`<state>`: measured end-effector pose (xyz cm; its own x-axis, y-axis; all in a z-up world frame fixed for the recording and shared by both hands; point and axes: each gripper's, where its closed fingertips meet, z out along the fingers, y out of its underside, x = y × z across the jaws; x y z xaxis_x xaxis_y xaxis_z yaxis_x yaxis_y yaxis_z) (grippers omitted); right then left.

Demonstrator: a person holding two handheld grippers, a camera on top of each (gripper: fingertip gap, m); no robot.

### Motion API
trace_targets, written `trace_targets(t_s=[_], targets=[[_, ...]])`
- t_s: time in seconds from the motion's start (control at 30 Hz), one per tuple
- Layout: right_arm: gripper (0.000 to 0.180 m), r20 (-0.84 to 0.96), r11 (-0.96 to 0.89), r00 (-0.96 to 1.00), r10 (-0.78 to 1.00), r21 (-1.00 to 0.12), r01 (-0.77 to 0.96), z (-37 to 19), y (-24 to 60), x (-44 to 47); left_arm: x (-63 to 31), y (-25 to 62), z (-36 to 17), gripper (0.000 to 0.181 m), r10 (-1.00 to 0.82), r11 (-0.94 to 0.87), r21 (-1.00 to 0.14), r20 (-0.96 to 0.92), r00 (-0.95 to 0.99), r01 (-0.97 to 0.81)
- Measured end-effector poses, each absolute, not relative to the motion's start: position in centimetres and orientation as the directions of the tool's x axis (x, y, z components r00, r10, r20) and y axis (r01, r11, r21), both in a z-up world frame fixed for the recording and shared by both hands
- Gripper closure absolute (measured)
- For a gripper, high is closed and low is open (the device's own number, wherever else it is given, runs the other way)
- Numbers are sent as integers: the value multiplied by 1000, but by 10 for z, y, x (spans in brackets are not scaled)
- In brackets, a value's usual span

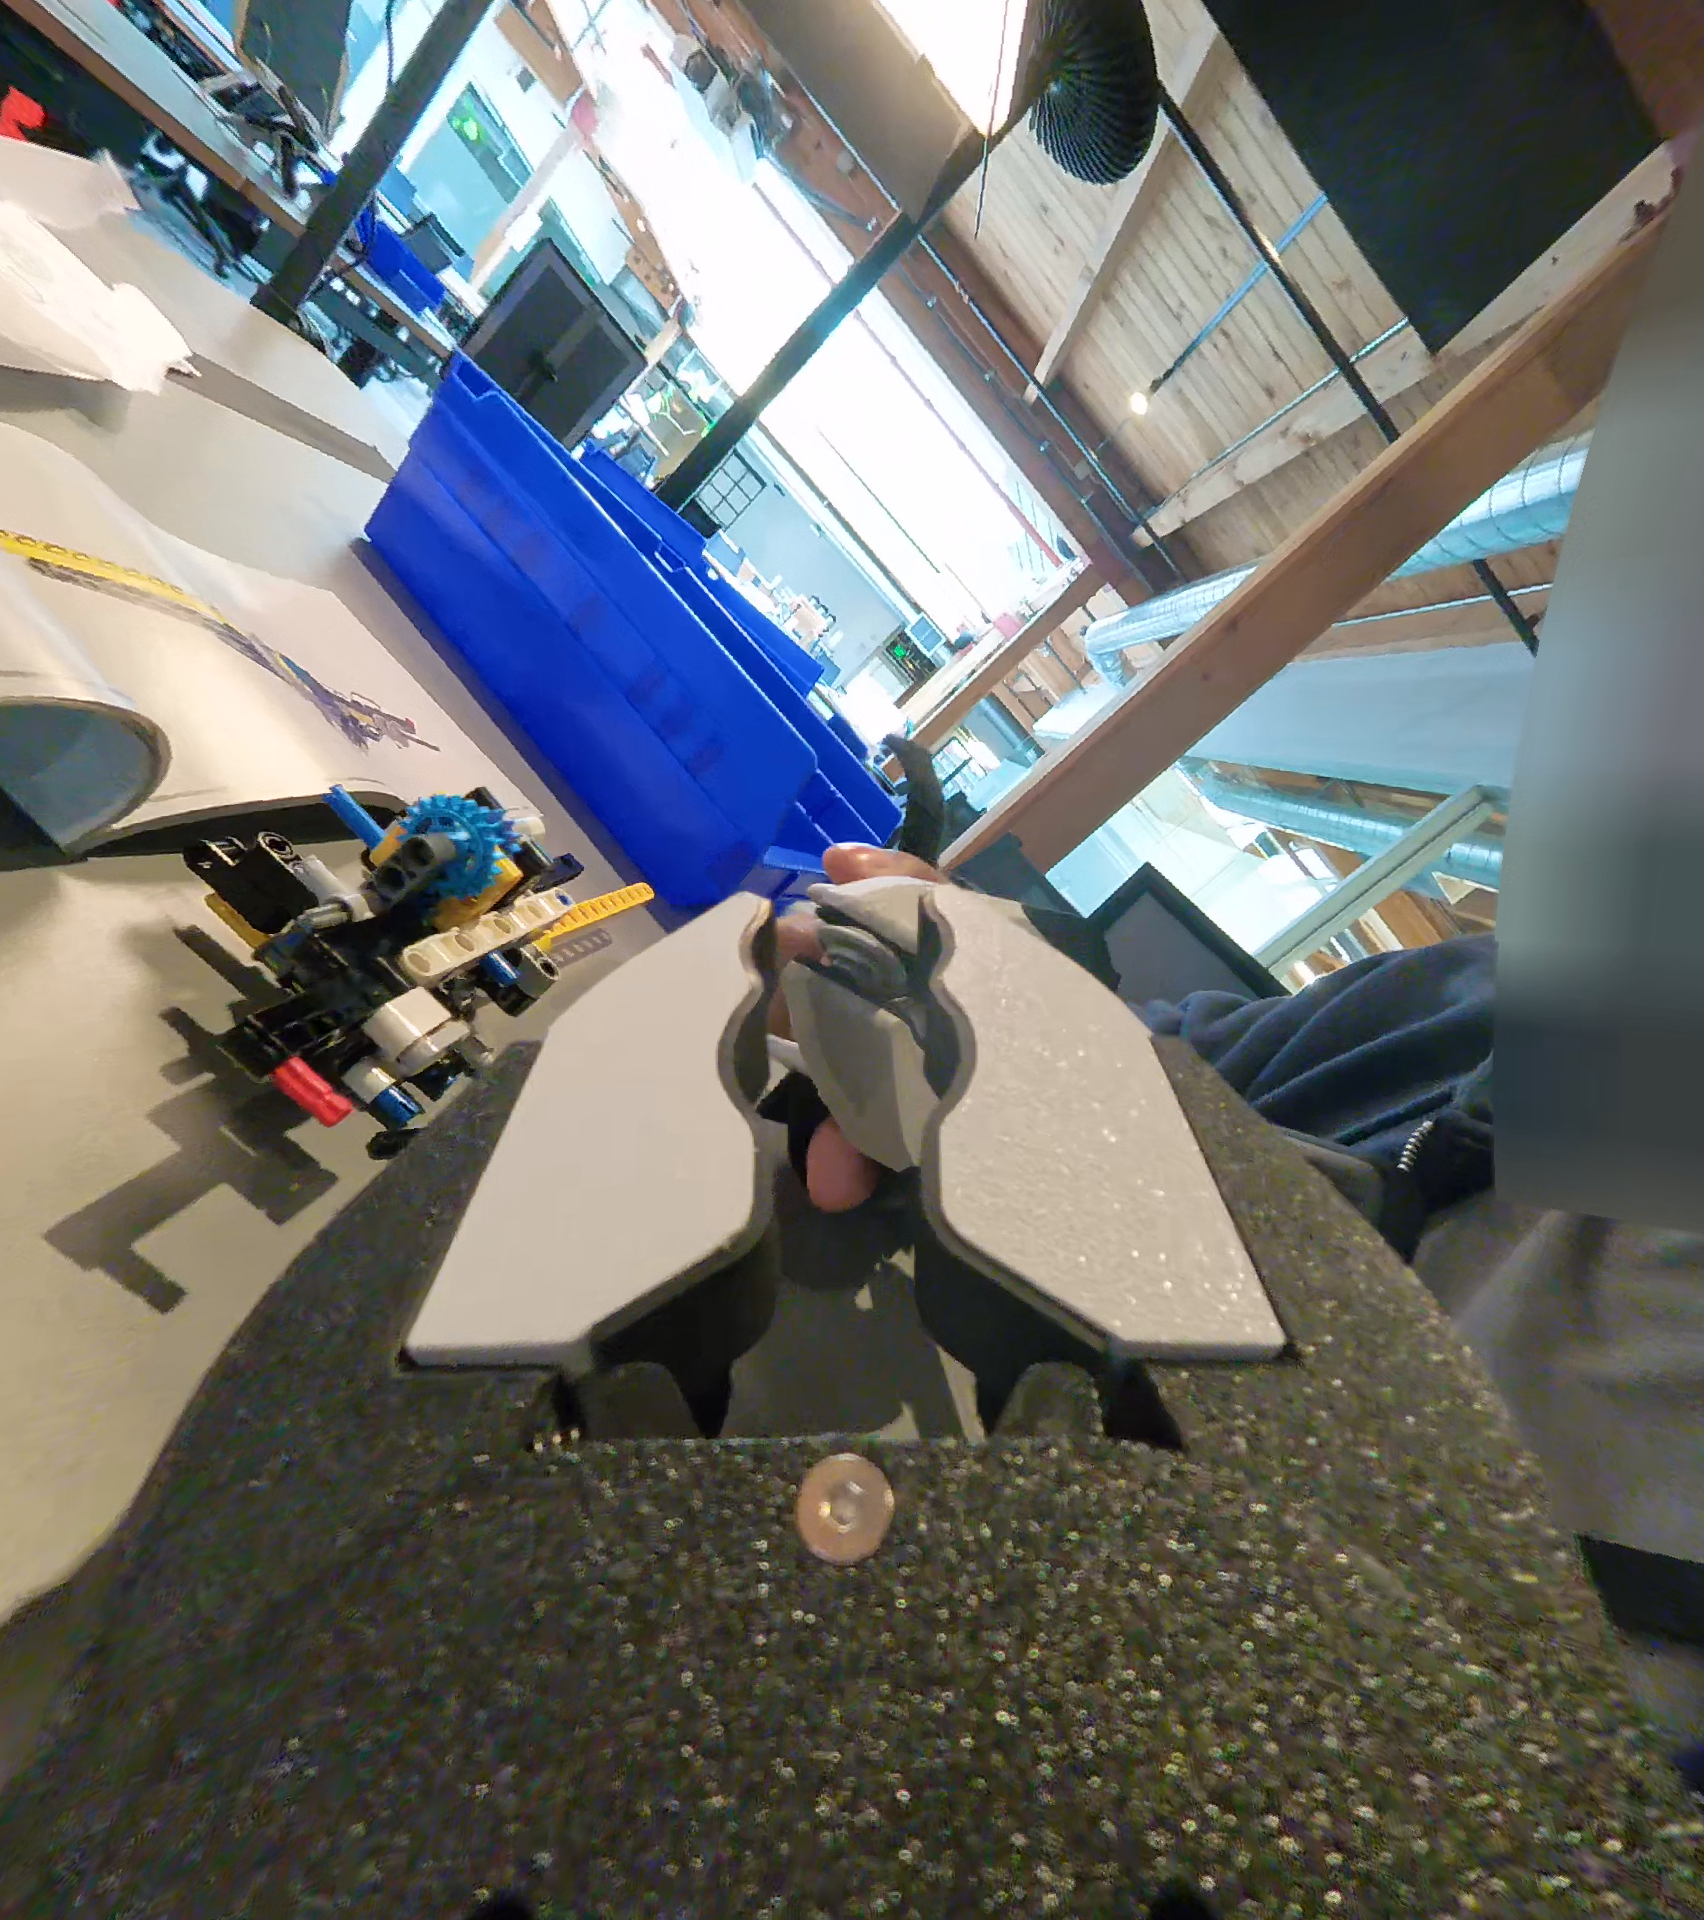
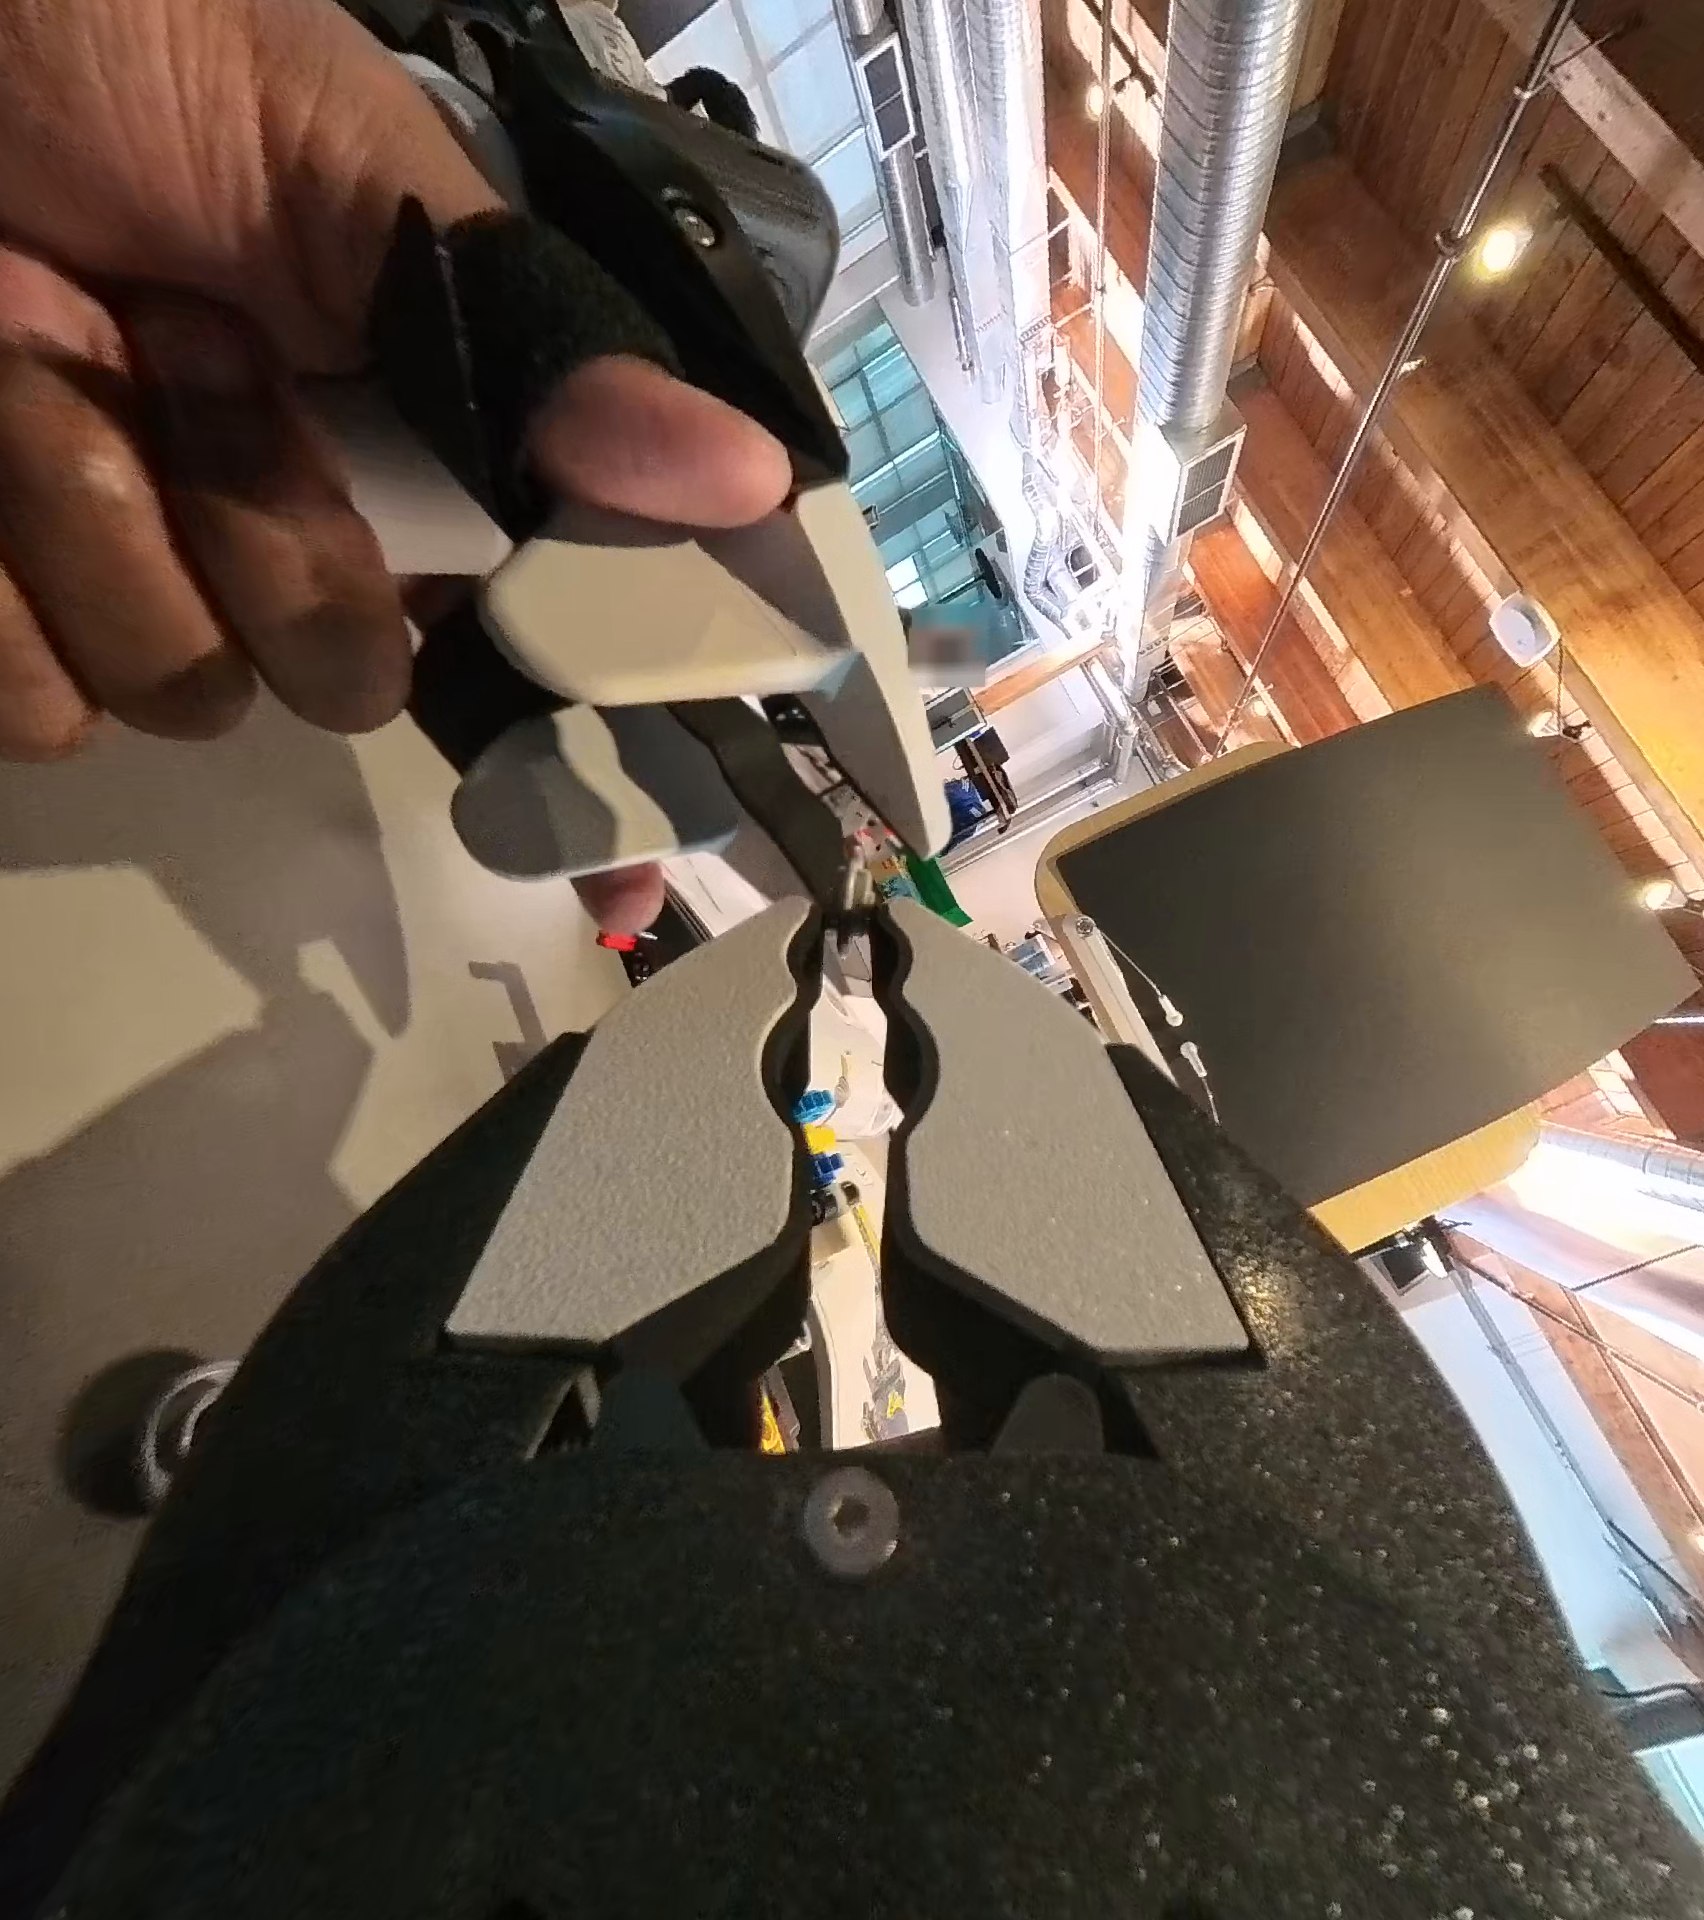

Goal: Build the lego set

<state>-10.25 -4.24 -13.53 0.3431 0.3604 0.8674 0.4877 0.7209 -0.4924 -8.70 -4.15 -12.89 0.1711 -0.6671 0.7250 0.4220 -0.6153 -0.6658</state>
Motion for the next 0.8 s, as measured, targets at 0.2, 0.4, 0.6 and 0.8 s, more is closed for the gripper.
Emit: trace_targets(t_s=[0.2, 0.4, 0.6, 0.8], targets=[[172, 861, 725, 361, 358, -500, 475, -129, -43, -99, -87, -43, -128, 153, -670, -619, -665, 724, 161, 418], [171, 856, 718, 364, 368, -510, 474, -130, -43, -98, -83, -47, -128, 156, -696, -601, -695, 698, 171, 395], [171, 847, 701, 354, 396, -528, 480, -134, -40, -97, -95, -40, -130, 157, -727, -510, -777, 619, 298, 370], [172, 833, 677, 348, 431, -553, 486, -138, -38, -96, -107, -34, -135, 157, -753, -363, -897, 441, 488, 251]])
